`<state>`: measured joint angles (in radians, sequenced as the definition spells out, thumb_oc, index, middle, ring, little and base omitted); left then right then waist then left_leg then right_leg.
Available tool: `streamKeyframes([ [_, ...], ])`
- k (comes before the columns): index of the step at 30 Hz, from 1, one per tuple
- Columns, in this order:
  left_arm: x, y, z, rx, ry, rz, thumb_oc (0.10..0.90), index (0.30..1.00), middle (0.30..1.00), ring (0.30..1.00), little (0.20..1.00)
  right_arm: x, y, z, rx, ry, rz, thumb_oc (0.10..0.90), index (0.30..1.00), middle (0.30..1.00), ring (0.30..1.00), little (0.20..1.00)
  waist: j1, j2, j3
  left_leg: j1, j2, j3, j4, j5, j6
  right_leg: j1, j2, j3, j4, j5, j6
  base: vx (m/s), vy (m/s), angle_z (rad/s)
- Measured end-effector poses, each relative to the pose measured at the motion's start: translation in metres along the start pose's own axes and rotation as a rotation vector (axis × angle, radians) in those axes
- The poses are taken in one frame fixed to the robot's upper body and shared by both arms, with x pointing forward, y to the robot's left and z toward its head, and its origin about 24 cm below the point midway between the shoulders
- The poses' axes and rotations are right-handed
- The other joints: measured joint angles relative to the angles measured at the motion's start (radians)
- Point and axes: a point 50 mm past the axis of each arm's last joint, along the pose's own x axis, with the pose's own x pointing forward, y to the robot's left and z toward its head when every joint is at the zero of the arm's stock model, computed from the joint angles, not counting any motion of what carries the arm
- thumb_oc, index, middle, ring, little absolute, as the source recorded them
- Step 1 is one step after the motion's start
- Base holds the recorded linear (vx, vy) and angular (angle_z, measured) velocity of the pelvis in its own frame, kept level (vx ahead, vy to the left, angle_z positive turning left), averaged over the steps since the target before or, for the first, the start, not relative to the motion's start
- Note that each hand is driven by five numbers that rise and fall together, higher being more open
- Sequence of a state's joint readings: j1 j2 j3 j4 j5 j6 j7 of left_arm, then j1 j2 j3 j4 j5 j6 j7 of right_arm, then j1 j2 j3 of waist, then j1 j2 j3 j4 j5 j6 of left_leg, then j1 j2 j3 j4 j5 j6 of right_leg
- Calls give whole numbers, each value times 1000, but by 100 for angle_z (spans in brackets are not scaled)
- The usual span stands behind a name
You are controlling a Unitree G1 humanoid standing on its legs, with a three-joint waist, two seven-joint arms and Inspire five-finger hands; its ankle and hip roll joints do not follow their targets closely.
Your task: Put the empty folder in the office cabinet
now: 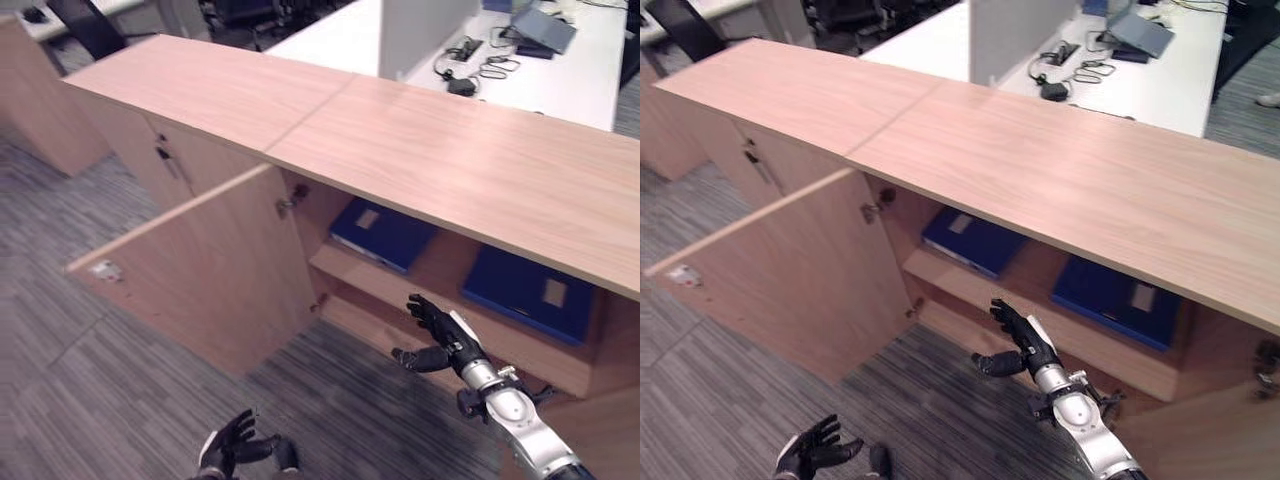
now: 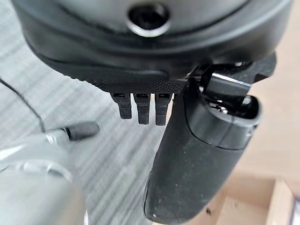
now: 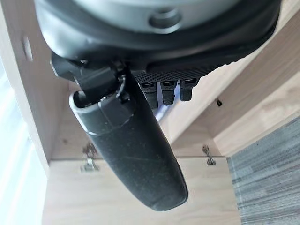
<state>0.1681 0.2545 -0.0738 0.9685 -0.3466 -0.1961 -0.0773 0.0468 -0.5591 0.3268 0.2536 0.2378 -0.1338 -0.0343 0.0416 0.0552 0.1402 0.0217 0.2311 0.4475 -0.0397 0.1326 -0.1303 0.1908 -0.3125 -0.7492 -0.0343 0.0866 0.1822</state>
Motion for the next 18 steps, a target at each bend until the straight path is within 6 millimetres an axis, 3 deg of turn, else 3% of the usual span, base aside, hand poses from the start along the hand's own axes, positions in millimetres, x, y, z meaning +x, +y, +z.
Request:
streamKeyframes([
  [1, 1, 5, 2, 0, 3, 22, 800, 900, 900, 900, 900, -3, 1, -11, 2, 51, -1, 800, 900, 900, 900, 900, -11, -14, 3, -15, -51, 9, 0, 7, 51, -12, -53, 3, 69, 9, -15, -95, 206, 107],
  [2, 3, 7, 5, 4, -2, 32, 800, 900, 900, 900, 900, -7, 2, -17, 4, 71, 0, 800, 900, 900, 900, 900, -11, -12, 4, -31, -69, -12, -16, 14, 73, -31, -71, 2, 127, -6, -26, -94, 206, 128],
  [3, 7, 11, 14, 14, -16, 41, 800, 900, 900, 900, 900, -11, 3, -21, 8, 88, 1, 800, 900, 900, 900, 900, -15, -13, 5, -64, -83, -31, -24, 25, 103, -42, -53, 9, 131, -72, -20, 7, 179, 122],
  [4, 9, 16, 22, 24, -38, 57, 800, 900, 900, 900, 900, -12, 4, -22, 11, 93, 12, 800, 900, 900, 900, 900, -13, -26, 1, -93, -87, -39, -32, 15, 128, -37, -5, 10, 39, -101, -26, 42, 196, 122],
  [5, 7, 30, 25, 27, -40, 103, 800, 900, 900, 900, 900, -9, 10, -20, 41, 78, 20, 800, 900, 900, 900, 900, -8, -75, 4, -106, -107, 67, -28, -29, 122, -16, -2, 19, -38, -11, -24, 71, 280, 111],
  [6, 6, 32, 23, 23, -26, 117, 800, 900, 900, 900, 900, -10, 10, -22, 52, 83, 9, 800, 900, 900, 900, 900, -22, -74, 5, -94, -81, 158, 3, -26, 110, 5, -11, -8, -33, -5, -31, 97, 248, 116],
  [7, 5, 34, 19, 23, -18, 123, 800, 900, 900, 900, 900, -14, 9, -26, 58, 103, -9, 800, 900, 900, 900, 900, -26, -79, 12, -111, -57, 189, 64, -53, 118, 20, -34, -31, 26, -6, -34, 117, 280, 100],
  [9, 2, 37, 14, 40, 0, 126, 800, 900, 900, 900, 900, -15, 9, -29, 59, 116, -11, 800, 900, 900, 900, 900, -29, -58, 1, -107, -45, 167, 114, -101, 123, 26, -56, -48, 131, 9, -53, 145, 313, 78],
  [10, 0, 39, 12, 52, 5, 127, 800, 900, 900, 900, 900, -15, 11, -28, 64, 113, -10, 800, 900, 900, 900, 900, -30, -54, -5, -107, -55, 119, 79, -95, 137, -4, -89, -46, 239, 37, -58, 176, 347, 85],
  [11, 0, 41, 16, 76, -9, 124, 800, 900, 900, 900, 900, -15, 13, -27, 74, 107, -12, 800, 900, 900, 900, 900, -34, -57, -5, -113, -66, 93, 56, -87, 148, -26, -102, -38, 258, 26, -41, 188, 367, 86],
  [13, 1, 47, 26, 100, -35, 129, 800, 900, 900, 900, 900, -11, 16, -23, 88, 90, -13, 800, 900, 900, 900, 900, -31, -93, -11, -137, -92, 62, 40, -69, 175, -41, -106, -31, 159, -5, -9, 199, 352, 56],
  [14, 2, 49, 30, 110, -43, 131, 800, 900, 900, 900, 900, -9, 19, -22, 99, 83, -18, 800, 900, 900, 900, 900, -27, -113, -14, -148, -109, 51, 41, -69, 176, -39, -100, -31, 107, 36, -18, 207, 370, 80],
  [15, 5, 48, 38, 137, -57, 117, 800, 900, 900, 900, 900, -8, 21, -23, 151, 88, -60, 800, 900, 900, 900, 900, -19, -145, -18, -159, -156, 40, 49, -63, 174, -30, -146, -66, 137, 159, -52, 203, 348, 73],
  [18, 7, 33, 45, 162, -94, 53, 800, 900, 900, 900, 900, -4, 18, -27, 141, 110, -77, 800, 900, 900, 900, 900, -16, -102, -12, -115, -193, 16, 14, -69, 202, -58, -230, -50, 301, 196, -47, 246, 362, 46],
])
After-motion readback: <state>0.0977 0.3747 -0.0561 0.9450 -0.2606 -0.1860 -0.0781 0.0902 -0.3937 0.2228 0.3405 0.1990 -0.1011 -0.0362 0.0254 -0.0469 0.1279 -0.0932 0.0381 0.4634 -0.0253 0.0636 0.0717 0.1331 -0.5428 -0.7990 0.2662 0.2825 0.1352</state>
